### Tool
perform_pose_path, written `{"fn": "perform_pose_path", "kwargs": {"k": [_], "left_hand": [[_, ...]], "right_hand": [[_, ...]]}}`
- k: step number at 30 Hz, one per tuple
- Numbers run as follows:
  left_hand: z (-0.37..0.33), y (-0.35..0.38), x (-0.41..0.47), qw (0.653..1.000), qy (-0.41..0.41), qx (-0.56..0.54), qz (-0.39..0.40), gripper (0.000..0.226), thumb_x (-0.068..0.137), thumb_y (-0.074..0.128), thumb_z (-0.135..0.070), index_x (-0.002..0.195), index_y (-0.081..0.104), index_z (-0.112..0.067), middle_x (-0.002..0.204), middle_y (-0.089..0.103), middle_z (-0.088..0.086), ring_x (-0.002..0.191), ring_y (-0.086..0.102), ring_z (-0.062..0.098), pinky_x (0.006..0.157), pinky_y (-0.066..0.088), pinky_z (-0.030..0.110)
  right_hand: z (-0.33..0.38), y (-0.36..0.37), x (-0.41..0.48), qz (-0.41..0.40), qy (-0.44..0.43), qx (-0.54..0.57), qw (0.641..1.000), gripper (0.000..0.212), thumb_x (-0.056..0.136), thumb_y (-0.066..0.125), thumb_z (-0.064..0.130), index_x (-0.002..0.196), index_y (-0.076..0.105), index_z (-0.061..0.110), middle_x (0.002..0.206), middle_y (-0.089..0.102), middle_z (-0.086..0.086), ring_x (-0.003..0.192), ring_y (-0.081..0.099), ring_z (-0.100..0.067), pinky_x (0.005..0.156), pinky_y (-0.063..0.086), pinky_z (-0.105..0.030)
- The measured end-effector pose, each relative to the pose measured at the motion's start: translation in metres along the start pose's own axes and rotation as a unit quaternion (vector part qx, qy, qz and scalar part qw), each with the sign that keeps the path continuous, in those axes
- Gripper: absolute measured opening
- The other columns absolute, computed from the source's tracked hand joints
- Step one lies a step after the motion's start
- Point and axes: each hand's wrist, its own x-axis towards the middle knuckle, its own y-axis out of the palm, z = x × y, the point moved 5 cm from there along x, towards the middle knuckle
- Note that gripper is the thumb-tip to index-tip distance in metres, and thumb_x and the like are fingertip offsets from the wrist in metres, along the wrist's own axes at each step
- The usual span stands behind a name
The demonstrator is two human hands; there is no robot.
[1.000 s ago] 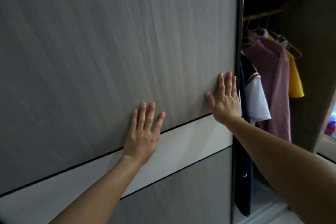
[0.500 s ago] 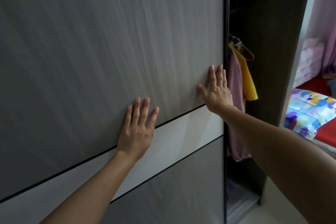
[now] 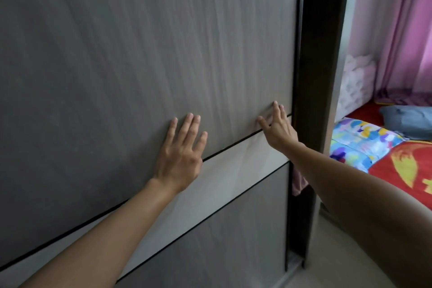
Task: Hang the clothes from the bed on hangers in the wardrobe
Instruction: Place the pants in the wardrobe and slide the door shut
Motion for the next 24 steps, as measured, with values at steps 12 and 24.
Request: {"fn": "perform_pose_path", "kwargs": {"k": [12,24], "left_hand": [[-0.037,0.035,0.077,0.995,0.074,-0.034,-0.063,0.047,0.084,0.04,-0.015,0.126,0.058,-0.002,0.147,0.037,0.025,0.14,0.031,0.039,0.116,0.014,0.053],[-0.075,0.066,0.121,0.995,0.078,-0.011,-0.06,0.048,0.088,0.042,-0.017,0.132,0.052,-0.001,0.149,0.033,0.026,0.141,0.027,0.04,0.116,0.008,0.057]], "right_hand": [[-0.046,-0.003,0.043,-0.019,0.092,0.093,0.991,0.075,0.097,0.041,0.052,0.155,0.011,0.016,0.161,0.017,-0.004,0.145,0.023,-0.022,0.114,0.023,-0.034],[-0.08,-0.009,0.067,0.016,0.093,0.062,0.994,0.086,0.09,0.038,0.067,0.155,0.004,0.022,0.162,0.007,0.002,0.144,0.028,-0.025,0.111,0.029,-0.037]]}}
